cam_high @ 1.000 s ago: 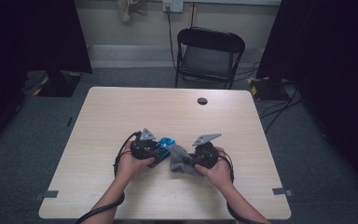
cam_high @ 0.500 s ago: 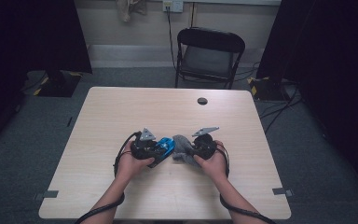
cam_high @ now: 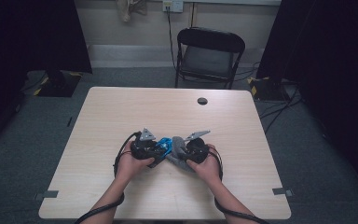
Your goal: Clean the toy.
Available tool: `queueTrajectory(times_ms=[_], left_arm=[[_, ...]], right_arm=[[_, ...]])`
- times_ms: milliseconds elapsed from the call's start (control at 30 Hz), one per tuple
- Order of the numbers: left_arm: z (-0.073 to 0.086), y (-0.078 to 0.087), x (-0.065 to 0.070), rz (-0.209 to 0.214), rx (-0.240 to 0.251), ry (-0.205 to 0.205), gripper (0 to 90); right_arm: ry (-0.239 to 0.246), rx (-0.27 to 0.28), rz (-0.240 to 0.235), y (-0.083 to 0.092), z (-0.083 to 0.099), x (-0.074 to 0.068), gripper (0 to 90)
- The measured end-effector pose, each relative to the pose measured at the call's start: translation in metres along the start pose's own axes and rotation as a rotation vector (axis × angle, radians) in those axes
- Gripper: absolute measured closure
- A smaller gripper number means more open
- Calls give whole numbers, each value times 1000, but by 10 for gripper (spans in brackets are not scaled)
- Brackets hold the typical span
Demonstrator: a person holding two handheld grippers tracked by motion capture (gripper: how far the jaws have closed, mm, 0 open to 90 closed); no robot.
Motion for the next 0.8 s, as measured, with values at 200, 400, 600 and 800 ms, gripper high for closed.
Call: queueTrajectory(times_ms=[200, 400, 600, 800], left_arm=[[0, 0, 1, 1, -1, 4, 474], [0, 0, 0, 0, -1, 2, 474], [0, 0, 0, 1, -1, 4, 474], [0, 0, 0, -1, -1, 4, 474]], right_arm=[[29, -1, -49, -2, 1, -19, 768], [64, 1, -109, -6, 3, -45, 768], [75, -2, -139, -10, 3, -62, 767], [72, 6, -165, -11, 5, -71, 768]])
Point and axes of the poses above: each handheld gripper's, and its own axes: y roughly backward along the jaws, z roughly out of its underside, x roughly to its right, the point moved 10 cm from there along -y, roughly forward along the jaws, and after that the axes turned 1 degree about x, right-handed, at the moved point
